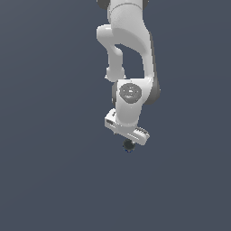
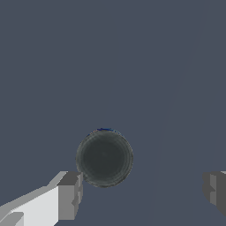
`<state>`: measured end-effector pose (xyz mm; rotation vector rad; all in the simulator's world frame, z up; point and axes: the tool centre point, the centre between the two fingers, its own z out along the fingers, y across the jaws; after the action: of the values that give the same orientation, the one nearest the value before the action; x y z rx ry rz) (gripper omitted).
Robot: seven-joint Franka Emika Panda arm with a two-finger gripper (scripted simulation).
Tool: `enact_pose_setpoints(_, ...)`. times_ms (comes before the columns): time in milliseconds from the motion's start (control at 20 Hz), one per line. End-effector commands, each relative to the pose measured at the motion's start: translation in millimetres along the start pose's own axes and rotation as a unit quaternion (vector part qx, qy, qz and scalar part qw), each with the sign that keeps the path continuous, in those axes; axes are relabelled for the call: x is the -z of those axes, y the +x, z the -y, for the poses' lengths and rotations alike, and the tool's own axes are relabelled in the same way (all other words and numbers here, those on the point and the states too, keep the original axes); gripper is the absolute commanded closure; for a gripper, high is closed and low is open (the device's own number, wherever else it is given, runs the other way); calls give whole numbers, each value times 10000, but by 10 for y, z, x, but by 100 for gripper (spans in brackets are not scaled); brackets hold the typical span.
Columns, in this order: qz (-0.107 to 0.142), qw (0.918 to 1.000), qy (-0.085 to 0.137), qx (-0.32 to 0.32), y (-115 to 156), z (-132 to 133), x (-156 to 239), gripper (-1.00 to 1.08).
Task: Pick up the object and move it to a goal position.
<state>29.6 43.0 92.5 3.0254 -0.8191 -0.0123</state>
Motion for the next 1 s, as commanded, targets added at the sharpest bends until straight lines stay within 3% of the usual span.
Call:
enact_pose_setpoints(0, -7, 9996, 14, -267, -17, 79, -72, -92)
enact_pose_setpoints(450, -21, 9962, 42, -870, -66, 257, -244, -92)
enact_pose_setpoints(950, -21, 9951, 46, -991, -81, 296, -296, -92)
